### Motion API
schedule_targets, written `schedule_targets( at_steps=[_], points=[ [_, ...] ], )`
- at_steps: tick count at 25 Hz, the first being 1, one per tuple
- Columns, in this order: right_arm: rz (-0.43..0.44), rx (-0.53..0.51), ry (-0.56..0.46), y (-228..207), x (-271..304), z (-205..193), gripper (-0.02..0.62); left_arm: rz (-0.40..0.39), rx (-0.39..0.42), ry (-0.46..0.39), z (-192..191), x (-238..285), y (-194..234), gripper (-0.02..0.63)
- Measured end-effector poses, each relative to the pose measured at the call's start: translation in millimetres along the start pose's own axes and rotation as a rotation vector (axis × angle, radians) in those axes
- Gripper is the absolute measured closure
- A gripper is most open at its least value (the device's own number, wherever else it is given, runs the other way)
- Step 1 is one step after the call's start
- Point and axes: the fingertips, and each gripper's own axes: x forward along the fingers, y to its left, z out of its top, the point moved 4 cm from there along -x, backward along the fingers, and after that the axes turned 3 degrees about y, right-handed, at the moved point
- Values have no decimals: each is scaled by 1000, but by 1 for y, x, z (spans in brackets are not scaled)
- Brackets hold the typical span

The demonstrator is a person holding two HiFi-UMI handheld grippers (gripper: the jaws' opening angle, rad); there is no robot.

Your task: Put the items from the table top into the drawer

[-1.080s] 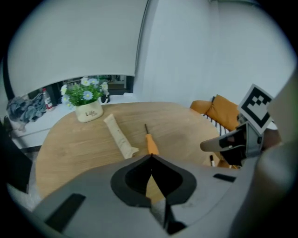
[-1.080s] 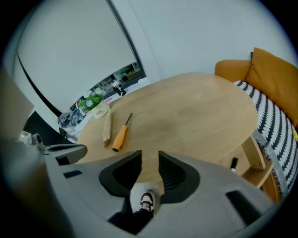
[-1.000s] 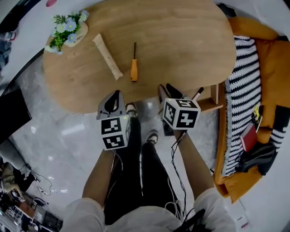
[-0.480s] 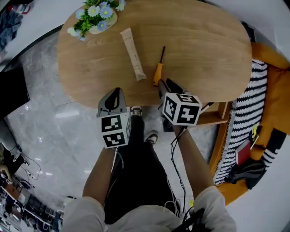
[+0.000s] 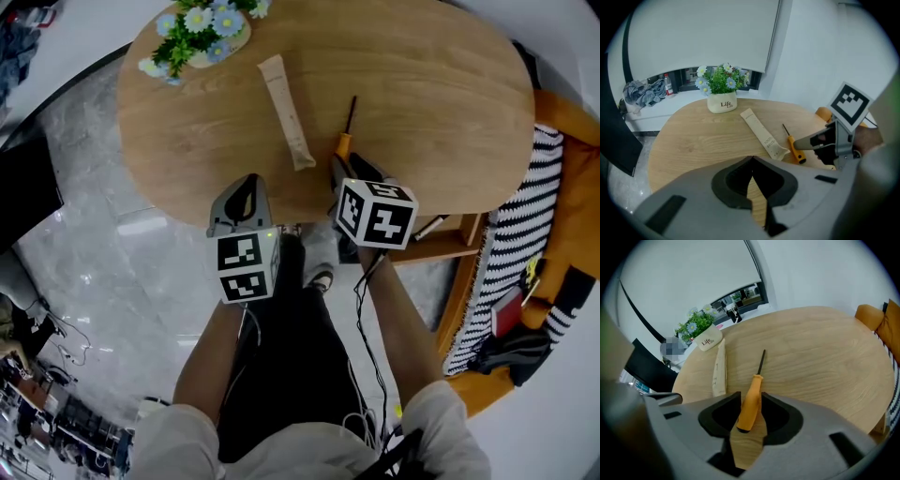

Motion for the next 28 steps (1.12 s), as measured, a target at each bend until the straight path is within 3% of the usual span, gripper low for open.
schedule_targets(
  at_steps=[10,15,28],
  points=[
    [-113,-27,24,11,18,0,431,-8,9,14,1,10,12,597],
    [-98,-8,17,11,18,0,480,-8,10,14,0,11,11,597],
    [-116,63,-29,-14,-8,-16,485,-25,41,16,-9,4,-3,597]
  ],
)
